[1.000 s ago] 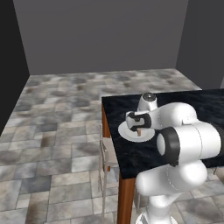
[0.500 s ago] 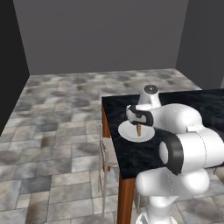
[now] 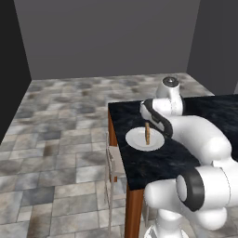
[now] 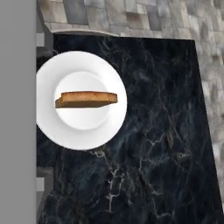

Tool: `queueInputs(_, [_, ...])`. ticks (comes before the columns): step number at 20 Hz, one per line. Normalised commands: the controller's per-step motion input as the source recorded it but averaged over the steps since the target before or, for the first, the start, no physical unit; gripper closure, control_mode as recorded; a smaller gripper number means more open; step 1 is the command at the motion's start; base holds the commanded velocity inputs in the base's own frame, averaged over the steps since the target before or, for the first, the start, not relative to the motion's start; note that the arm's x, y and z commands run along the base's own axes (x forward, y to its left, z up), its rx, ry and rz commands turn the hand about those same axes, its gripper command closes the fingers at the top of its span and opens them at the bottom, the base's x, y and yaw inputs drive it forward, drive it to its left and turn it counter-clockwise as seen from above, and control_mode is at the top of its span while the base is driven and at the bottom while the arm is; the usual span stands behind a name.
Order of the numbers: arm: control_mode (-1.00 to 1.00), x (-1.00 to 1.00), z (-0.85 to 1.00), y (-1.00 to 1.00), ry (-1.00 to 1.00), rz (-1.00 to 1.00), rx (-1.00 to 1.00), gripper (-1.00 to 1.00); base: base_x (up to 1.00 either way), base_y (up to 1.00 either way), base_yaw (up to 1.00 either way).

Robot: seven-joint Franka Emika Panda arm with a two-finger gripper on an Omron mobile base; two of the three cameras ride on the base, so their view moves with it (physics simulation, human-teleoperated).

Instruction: Start the toaster. Once the lever pops up, take the bread to the plate on the dining counter.

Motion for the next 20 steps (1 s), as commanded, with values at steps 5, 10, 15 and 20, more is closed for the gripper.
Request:
queueInputs(5, [-1.0,-0.75,0.49,-0.42,-0.02,0.05,0.0,-1.0,0.0,0.0,0.0])
queueInputs(10, [-1.0,-1.0,0.2,-0.1,-0.04,0.07,-0.01,-1.0,0.0,0.0,0.0])
queueInputs(15, [-1.0,-0.97,0.08,-0.02,-0.02,0.03,0.0,-1.0,0.0,0.0,0.0])
queueInputs(20, [-1.0,-0.89,0.02,0.01,-0.01,0.0,0.0,-1.0,0.0,0.0,0.0])
